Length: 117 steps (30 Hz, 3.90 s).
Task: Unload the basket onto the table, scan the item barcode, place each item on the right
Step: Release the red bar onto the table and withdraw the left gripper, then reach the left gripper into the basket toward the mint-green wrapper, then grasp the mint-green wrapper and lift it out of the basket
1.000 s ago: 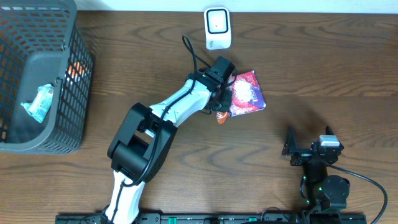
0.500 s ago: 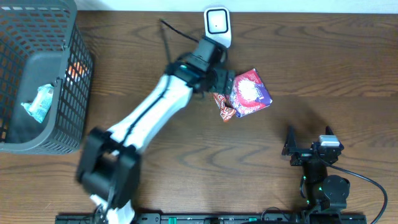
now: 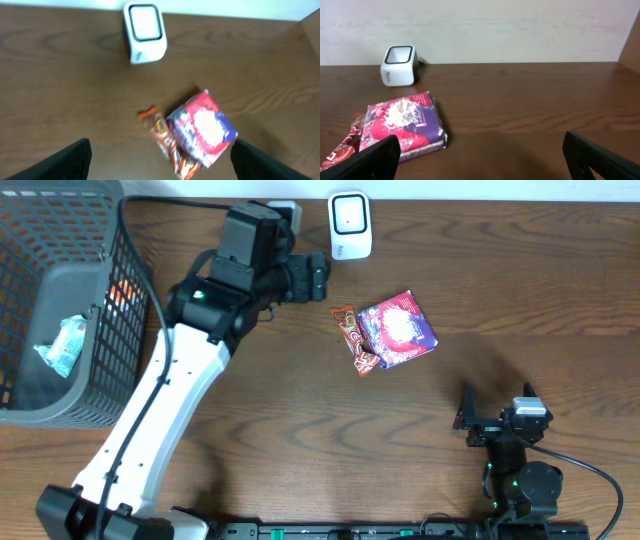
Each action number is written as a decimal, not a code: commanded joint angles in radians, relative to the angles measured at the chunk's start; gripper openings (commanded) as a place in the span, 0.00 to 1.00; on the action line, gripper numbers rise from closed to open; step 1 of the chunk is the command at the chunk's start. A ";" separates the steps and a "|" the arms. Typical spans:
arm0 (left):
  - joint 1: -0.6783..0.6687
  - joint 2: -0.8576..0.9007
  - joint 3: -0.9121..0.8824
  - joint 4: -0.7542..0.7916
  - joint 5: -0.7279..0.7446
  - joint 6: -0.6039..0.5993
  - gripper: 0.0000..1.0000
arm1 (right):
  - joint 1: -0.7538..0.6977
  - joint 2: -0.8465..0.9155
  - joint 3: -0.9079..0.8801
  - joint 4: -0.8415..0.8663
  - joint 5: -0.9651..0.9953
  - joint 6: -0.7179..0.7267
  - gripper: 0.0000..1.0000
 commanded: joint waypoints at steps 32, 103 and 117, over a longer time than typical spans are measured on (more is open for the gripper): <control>0.549 -0.189 0.020 0.162 -0.306 0.027 0.76 | -0.002 -0.003 -0.002 -0.004 -0.002 0.014 0.99; 0.967 0.495 0.018 0.097 -0.237 0.900 0.99 | -0.002 -0.003 -0.002 -0.004 -0.002 0.014 0.99; 1.020 0.533 -0.013 0.057 -0.068 0.898 0.81 | -0.002 -0.003 -0.002 -0.004 -0.002 0.014 0.99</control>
